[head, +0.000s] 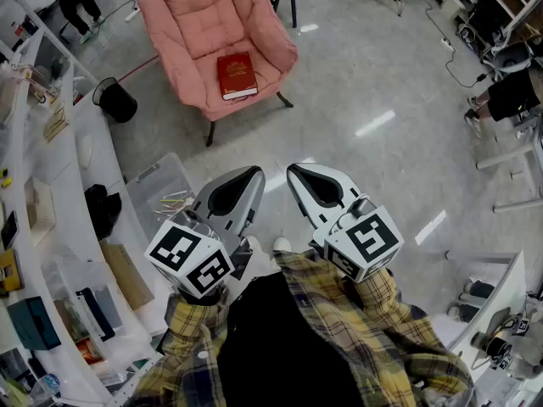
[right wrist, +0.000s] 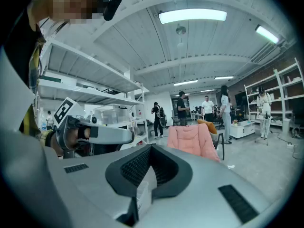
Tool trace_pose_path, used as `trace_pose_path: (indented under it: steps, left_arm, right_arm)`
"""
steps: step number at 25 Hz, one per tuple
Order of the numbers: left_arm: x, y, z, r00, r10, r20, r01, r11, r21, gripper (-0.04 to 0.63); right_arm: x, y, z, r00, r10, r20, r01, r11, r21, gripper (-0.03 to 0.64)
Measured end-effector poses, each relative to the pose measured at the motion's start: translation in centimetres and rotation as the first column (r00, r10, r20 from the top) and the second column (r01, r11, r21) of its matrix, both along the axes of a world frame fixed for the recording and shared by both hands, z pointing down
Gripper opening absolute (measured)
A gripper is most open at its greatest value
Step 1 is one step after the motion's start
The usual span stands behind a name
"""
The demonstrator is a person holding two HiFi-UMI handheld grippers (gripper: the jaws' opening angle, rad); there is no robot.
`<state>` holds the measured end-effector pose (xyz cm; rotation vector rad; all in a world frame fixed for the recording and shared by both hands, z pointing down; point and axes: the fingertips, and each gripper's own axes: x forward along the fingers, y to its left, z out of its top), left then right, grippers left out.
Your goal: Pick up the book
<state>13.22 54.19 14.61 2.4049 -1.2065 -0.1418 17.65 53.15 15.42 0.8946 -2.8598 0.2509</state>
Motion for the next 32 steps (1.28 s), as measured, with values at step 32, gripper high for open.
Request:
trace_pose_path:
  steps: [32]
  left_arm:
    - [0.3, 0.4, 1.3, 0.996, -0.088, -0.005, 0.088, 0.996, -0.013, 0.006]
  right_arm:
    - [3.2, 1.0, 1.9, 1.0, 0.005, 0.031, -0.003, 0.999, -0.051, 0.017]
